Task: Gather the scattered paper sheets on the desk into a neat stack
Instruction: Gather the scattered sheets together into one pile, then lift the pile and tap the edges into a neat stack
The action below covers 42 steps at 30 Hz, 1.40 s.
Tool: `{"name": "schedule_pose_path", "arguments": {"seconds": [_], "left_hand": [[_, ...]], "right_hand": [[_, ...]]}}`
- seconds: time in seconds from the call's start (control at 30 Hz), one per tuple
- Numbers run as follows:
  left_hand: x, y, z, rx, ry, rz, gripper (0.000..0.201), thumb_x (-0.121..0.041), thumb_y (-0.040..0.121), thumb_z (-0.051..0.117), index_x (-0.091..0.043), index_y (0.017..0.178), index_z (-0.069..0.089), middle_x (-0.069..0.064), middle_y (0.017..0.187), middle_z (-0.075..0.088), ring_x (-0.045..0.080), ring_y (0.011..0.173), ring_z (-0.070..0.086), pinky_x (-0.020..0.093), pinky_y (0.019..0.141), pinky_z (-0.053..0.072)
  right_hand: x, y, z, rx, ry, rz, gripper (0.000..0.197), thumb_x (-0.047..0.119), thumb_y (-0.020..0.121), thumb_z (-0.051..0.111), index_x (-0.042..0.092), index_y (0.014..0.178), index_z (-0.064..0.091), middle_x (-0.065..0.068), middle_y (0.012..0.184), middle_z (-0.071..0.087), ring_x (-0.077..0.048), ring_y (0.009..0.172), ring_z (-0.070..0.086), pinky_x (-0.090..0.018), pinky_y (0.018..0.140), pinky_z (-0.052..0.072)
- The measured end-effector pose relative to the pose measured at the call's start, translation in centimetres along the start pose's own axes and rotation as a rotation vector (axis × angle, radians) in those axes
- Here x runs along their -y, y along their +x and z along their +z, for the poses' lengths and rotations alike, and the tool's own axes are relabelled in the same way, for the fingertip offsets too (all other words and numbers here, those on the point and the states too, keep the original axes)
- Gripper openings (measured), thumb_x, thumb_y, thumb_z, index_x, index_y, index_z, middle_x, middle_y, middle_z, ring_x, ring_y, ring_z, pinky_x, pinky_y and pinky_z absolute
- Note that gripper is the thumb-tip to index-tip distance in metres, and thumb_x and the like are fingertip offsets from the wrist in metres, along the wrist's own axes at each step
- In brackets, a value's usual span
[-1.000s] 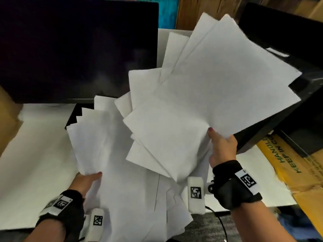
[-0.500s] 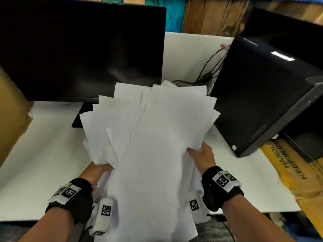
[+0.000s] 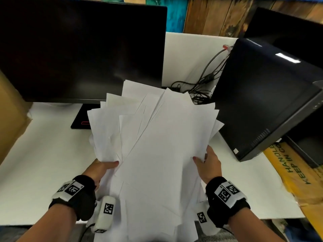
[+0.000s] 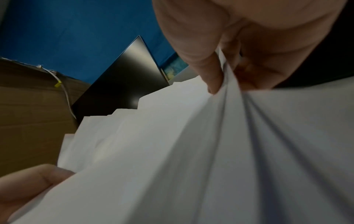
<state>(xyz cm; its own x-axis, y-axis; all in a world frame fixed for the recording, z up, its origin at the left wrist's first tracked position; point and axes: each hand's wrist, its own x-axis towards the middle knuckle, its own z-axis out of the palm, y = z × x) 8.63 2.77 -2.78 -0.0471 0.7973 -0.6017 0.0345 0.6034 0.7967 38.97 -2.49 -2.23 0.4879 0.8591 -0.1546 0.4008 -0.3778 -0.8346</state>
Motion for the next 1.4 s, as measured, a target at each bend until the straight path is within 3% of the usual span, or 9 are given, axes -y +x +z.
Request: {"name": "schedule_pose_path", "arguments": {"seconds": [0.23, 0.37, 0.5, 0.63, 0.77, 0.93, 1.07, 1.17, 1.4], "left_hand": [[-0.1, 0.4, 0.3, 0.046, -0.031, 0.007, 0.046, 0.000, 0.079, 0.064, -0.010, 0.122, 0.053, 0.009, 0.123, 0.059, 0.029, 0.119, 0.050, 0.039, 0.111, 0.028], [-0.1, 0.4, 0.5, 0.084, -0.043, -0.013, 0.064, -0.006, 0.065, 0.073, -0.008, 0.126, 0.054, 0.013, 0.119, 0.063, 0.032, 0.119, 0.052, 0.047, 0.111, 0.031], [-1.0, 0.0, 1.1, 0.154, 0.014, 0.005, 0.051, -0.013, 0.060, 0.063, -0.009, 0.111, 0.062, 0.012, 0.108, 0.067, 0.033, 0.112, 0.057, 0.047, 0.104, 0.039], [-2.3, 0.4, 1.9, 0.106, 0.010, 0.231, 0.058, -0.014, 0.076, 0.068, -0.017, 0.131, 0.048, 0.009, 0.126, 0.060, 0.024, 0.111, 0.058, 0.033, 0.090, 0.046], [-3.4, 0.3, 2.7, -0.081, 0.141, 0.660, 0.065, -0.007, 0.089, 0.053, -0.036, 0.141, 0.025, -0.007, 0.138, 0.039, 0.010, 0.124, 0.040, 0.020, 0.095, 0.038], [-4.7, 0.9, 3.6, -0.252, 0.310, 0.810, 0.030, -0.013, 0.089, 0.056, -0.017, 0.119, 0.059, 0.002, 0.122, 0.047, 0.010, 0.114, 0.044, -0.010, 0.078, 0.030], [-5.2, 2.3, 3.2, -0.318, 0.356, 0.712, 0.008, -0.013, 0.085, 0.062, -0.018, 0.090, 0.066, 0.012, 0.108, 0.065, 0.029, 0.101, 0.059, 0.019, 0.084, 0.042], [-5.2, 2.2, 3.0, -0.340, 0.353, 0.648, 0.012, -0.016, 0.082, 0.066, -0.020, 0.094, 0.064, 0.012, 0.106, 0.065, 0.043, 0.096, 0.060, 0.039, 0.087, 0.050], [-5.8, 2.2, 2.9, -0.264, 0.343, 0.611, 0.003, -0.010, 0.083, 0.064, -0.011, 0.084, 0.067, 0.011, 0.105, 0.061, 0.017, 0.091, 0.053, 0.021, 0.080, 0.039]], "right_hand": [[-0.4, 0.7, -1.3, 0.182, 0.182, 0.021, 0.043, 0.005, 0.081, 0.065, 0.017, 0.119, 0.049, 0.003, 0.105, 0.061, -0.017, 0.095, 0.059, -0.027, 0.081, 0.047], [-1.9, 0.3, 0.6, 0.308, 0.617, 0.240, 0.076, 0.027, 0.043, 0.091, 0.017, 0.110, 0.056, -0.002, 0.100, 0.070, -0.019, 0.085, 0.070, -0.028, 0.070, 0.055], [-3.1, -0.3, 2.1, 0.488, 0.723, 0.407, 0.047, 0.021, 0.048, 0.089, 0.006, 0.089, 0.070, -0.011, 0.078, 0.075, -0.024, 0.069, 0.072, -0.034, 0.066, 0.059], [-4.3, 0.6, 2.7, 0.400, 0.704, 0.401, 0.097, 0.039, 0.006, 0.093, 0.005, 0.094, 0.069, -0.014, 0.085, 0.075, -0.030, 0.077, 0.070, -0.047, 0.085, 0.053], [-4.0, 0.7, 2.3, 0.378, 0.756, 0.429, 0.060, 0.028, 0.035, 0.093, 0.007, 0.087, 0.071, -0.012, 0.078, 0.075, -0.027, 0.070, 0.071, -0.045, 0.083, 0.053], [-3.7, 0.4, 2.0, 0.386, 0.783, 0.430, 0.064, 0.022, 0.048, 0.088, 0.001, 0.105, 0.067, -0.012, 0.081, 0.075, -0.027, 0.072, 0.071, -0.045, 0.085, 0.053], [-4.2, 0.4, 1.9, 0.429, 0.794, 0.416, 0.093, 0.027, 0.020, 0.094, 0.003, 0.105, 0.066, -0.013, 0.083, 0.075, -0.027, 0.073, 0.072, -0.038, 0.070, 0.059], [-4.3, 0.5, 1.6, 0.468, 0.820, 0.403, 0.088, 0.020, 0.029, 0.091, 0.000, 0.110, 0.063, -0.012, 0.082, 0.075, -0.026, 0.072, 0.072, -0.035, 0.062, 0.059], [-4.4, 1.1, 2.1, 0.465, 0.838, 0.376, 0.097, 0.031, 0.008, 0.094, 0.005, 0.097, 0.067, -0.014, 0.082, 0.075, -0.027, 0.071, 0.072, -0.036, 0.063, 0.059]]}}
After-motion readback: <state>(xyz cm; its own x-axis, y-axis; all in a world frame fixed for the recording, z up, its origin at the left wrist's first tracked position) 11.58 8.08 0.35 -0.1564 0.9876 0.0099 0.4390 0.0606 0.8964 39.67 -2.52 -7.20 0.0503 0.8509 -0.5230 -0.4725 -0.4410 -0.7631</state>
